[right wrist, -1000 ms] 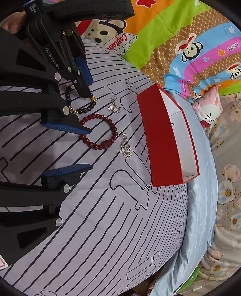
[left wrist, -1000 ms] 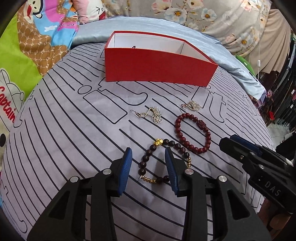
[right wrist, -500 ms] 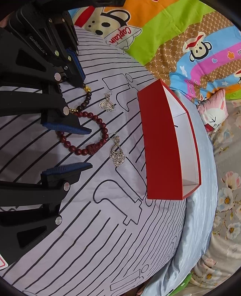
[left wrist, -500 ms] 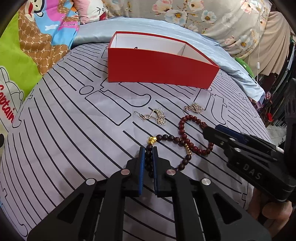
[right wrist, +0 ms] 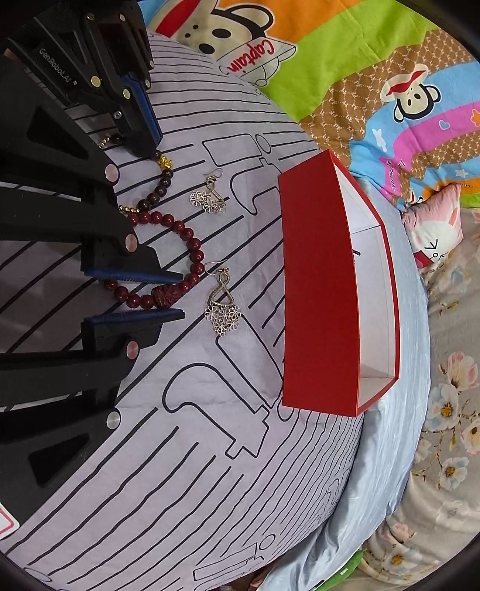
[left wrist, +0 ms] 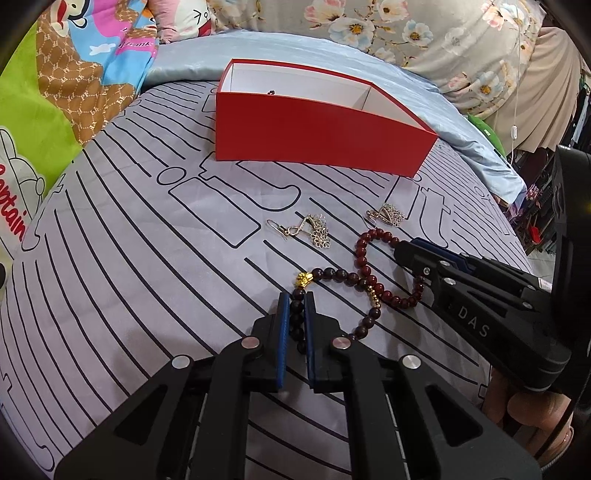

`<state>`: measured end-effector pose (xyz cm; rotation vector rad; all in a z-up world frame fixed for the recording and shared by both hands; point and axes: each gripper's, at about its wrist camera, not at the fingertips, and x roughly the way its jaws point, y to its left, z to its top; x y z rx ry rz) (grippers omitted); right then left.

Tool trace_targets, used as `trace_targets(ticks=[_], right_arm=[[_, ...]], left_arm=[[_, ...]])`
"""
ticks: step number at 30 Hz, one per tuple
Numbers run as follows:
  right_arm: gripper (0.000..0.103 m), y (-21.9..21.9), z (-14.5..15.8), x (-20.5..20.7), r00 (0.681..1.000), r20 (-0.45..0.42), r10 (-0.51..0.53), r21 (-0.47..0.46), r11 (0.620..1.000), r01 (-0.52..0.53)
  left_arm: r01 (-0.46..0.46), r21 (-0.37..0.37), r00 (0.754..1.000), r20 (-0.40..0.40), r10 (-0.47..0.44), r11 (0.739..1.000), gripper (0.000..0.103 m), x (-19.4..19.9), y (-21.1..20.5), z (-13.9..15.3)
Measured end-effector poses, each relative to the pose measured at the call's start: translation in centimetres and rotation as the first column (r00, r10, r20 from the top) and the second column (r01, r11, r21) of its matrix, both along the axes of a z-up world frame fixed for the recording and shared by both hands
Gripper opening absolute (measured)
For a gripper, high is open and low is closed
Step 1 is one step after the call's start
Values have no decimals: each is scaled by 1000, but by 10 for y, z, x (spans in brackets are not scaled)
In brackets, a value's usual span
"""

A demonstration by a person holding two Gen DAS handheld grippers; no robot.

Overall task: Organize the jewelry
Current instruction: 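Grasp the dark red bead bracelet with the right tool while the left tool holds the black bracelet, then carry both bead bracelets into the red box and open both tools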

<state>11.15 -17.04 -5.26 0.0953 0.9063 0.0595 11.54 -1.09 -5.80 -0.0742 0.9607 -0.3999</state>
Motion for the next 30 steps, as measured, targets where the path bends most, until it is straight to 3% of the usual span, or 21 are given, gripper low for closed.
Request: trace_targets(ticks=[11, 30], right_arm=[[13, -12, 35, -26, 997, 76, -34, 64, 998, 29], [12, -22, 94, -28, 980, 197, -32, 42, 999, 24]], left_arm=[[-2, -26, 1000, 27, 2, 1000, 8, 0, 6, 17], [24, -55, 984, 176, -14, 998, 8, 11, 2, 89]])
